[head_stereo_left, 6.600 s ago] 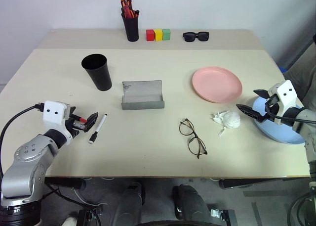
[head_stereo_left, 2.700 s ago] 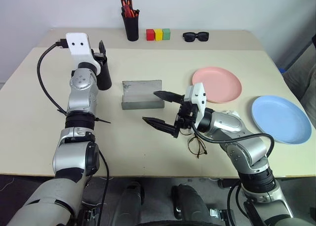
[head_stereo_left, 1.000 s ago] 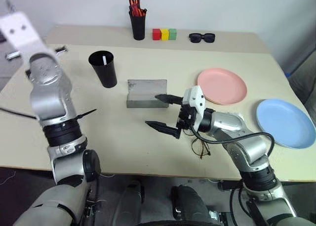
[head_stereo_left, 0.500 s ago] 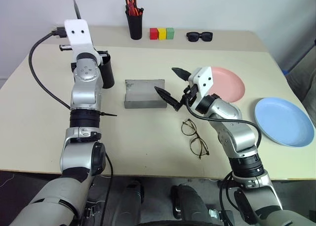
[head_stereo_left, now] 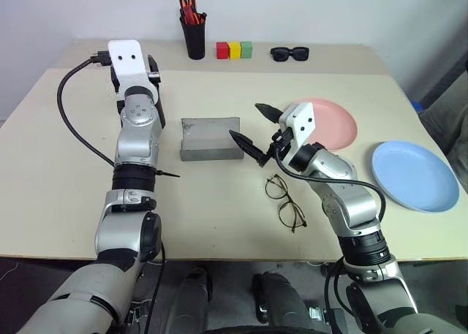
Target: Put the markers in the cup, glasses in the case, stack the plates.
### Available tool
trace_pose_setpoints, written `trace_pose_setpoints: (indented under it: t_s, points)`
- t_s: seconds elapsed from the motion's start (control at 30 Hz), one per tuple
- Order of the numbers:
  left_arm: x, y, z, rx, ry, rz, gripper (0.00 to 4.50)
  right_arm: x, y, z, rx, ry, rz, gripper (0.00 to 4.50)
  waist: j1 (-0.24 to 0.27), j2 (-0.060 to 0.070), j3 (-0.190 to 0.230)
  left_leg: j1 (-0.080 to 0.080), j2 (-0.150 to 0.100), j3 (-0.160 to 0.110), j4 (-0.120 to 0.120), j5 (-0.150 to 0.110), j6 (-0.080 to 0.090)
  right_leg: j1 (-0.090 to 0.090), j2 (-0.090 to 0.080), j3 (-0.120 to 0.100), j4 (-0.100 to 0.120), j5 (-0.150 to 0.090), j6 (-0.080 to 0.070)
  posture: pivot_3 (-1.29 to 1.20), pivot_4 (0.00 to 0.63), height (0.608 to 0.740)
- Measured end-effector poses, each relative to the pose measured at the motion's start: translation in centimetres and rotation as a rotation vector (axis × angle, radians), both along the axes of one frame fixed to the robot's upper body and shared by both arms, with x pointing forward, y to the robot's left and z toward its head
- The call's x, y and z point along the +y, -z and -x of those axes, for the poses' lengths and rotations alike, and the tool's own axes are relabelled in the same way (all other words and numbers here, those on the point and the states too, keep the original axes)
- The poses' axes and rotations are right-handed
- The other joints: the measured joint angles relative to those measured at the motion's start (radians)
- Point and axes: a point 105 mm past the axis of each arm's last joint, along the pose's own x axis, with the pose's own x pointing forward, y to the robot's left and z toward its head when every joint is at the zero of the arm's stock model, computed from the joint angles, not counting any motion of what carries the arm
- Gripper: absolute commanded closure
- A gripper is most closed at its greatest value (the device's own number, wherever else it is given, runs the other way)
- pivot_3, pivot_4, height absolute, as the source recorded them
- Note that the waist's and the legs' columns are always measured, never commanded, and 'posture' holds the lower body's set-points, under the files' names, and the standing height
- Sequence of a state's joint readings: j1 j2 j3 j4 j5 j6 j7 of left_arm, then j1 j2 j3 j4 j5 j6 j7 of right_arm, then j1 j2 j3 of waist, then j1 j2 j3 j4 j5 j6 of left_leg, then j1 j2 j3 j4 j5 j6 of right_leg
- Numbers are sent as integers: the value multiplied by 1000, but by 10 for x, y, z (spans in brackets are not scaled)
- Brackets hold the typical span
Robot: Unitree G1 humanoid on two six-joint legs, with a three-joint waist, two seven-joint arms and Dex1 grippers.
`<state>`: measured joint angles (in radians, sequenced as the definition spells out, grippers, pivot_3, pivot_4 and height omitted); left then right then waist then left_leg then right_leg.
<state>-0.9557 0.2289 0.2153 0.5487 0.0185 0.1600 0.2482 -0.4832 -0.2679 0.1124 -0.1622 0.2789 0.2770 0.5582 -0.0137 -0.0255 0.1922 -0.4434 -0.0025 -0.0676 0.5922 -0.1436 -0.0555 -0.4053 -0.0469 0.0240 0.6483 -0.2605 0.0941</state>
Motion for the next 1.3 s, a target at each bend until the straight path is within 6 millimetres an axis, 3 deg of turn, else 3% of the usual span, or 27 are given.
trace_pose_setpoints:
  t_s: [0.13, 0.23, 0.37, 0.43, 0.53, 0.73, 0.83, 0.97, 1.07, 1.3]
  points:
    - [-1, 2, 0, 2, 4, 16, 1068, 0, 0, 1, -1, -6, 1, 0, 1, 0, 0, 0, 0, 0, 0, 0, 0, 0, 0, 0, 0, 0, 0, 0, 150, 740]
    - [-16, -5, 1, -25, 127, 38, 1068, 0, 1, 2, 5, -30, 16, 0, 3, 0, 0, 0, 0, 0, 0, 0, 0, 0, 0, 0, 0, 0, 0, 0, 150, 740]
    - [-59, -14, 14, 13, 505, -80, 124, -16, 4, 13, 20, -107, 143, 0, 0, 0, 0, 0, 0, 1, 0, 0, 0, 1, -1, 0, -1, 0, 0, 0, 150, 740]
    - [-73, -2, 22, 131, 664, -161, 124, -27, 4, 17, 38, -129, 190, 0, -4, 1, 1, 1, 0, 1, 0, 0, 0, 1, 0, 0, -1, -1, -1, 0, 150, 740]
    - [-84, 34, 39, 379, 862, -261, 124, -46, 7, 25, 76, -152, 267, 0, -11, 3, 1, 1, 2, 1, -1, 0, 0, 1, 1, 1, 0, -2, -5, 0, 150, 740]
    - [-74, 83, 54, 728, 983, -282, 124, -62, 14, 43, 146, -207, 377, 0, -3, 3, 2, 0, 2, 1, 1, 0, 0, 0, -1, 1, -1, -3, -7, 0, 150, 740]
    - [-74, 100, 60, 842, 1043, -267, 124, -66, 25, 56, 191, -246, 414, 0, 4, 3, 2, -1, 2, 1, 0, -1, 1, 0, -2, 1, -3, -4, -7, 0, 150, 740]
    - [-83, 105, 69, 905, 1141, -290, 124, -70, 41, 66, 244, -260, 432, 0, 2, 3, 2, -2, 2, 2, 0, -1, 2, 0, -3, 1, -5, -4, -7, 0, 150, 740]
    - [-88, 111, 73, 938, 1178, -311, 802, -72, 45, 66, 252, -248, 436, 0, -2, 3, 2, -2, 3, 2, 0, -1, 2, 0, -3, 2, -5, -4, -7, 0, 150, 740]
    - [-89, 116, 73, 934, 1192, -380, 4318, -74, 50, 68, 250, -237, 436, 0, 2, 4, 2, -2, 4, 3, 0, -1, 2, -1, -4, 2, -5, -4, -7, 0, 150, 740]
